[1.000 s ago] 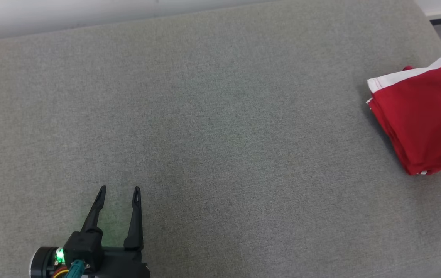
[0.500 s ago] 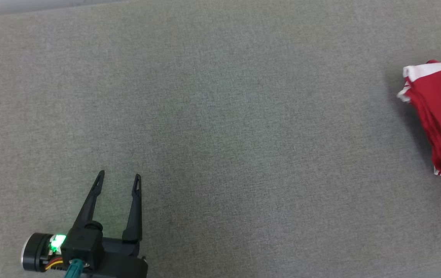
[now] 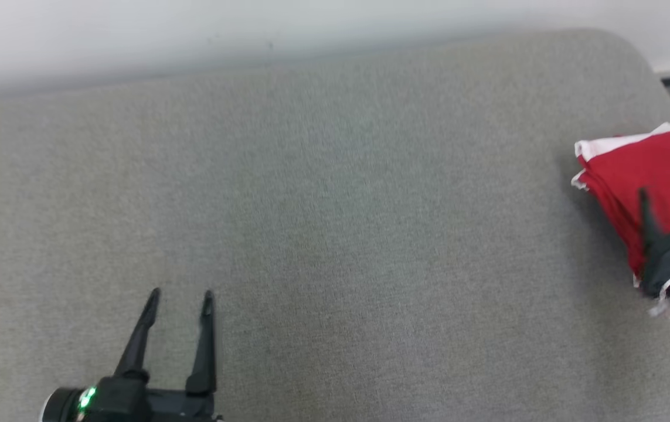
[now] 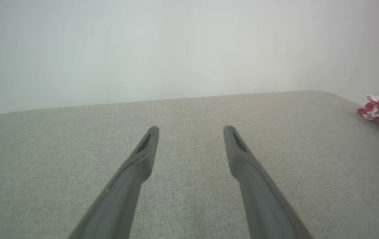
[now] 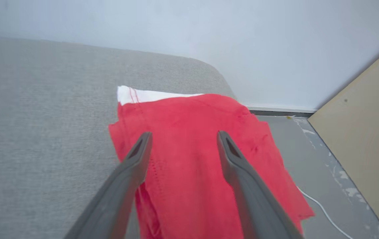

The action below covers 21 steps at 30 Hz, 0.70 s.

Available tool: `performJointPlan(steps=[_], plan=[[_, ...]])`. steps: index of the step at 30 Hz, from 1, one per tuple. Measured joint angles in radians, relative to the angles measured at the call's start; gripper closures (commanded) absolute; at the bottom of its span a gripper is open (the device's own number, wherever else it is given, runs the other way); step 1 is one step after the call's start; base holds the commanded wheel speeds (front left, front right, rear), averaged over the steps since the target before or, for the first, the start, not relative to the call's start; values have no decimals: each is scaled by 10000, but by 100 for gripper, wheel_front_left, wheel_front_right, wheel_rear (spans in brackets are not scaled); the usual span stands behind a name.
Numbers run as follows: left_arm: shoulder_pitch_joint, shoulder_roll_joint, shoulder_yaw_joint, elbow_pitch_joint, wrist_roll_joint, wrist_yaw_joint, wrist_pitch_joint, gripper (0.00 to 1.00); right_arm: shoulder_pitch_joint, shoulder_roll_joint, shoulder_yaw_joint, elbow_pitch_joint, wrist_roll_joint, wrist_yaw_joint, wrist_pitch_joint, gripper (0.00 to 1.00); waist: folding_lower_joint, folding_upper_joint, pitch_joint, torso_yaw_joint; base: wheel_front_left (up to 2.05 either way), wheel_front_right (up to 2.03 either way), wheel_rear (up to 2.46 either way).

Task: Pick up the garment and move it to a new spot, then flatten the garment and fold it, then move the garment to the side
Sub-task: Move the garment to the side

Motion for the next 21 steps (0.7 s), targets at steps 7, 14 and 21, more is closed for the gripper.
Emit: performJointPlan(steps=[7,14,21], plan=[[679,-539,863,-40,-474,347,-6,0,2233,1047,-184,-2385,874,0,-564,0,-1,-1,-1011,135,0,0,0],[1068,-711,1124,13,-604,151,-21,0,3854,2240,-495,-3747,1210,-2,-876,0,-1,-1,-1702,308,0,0,0],[1285,-792,1273,698,-811,86,-29,0,5183,3162,-552,-4011,915,-2,-1871,0,0,-1,-2171,553,0,0,0]])
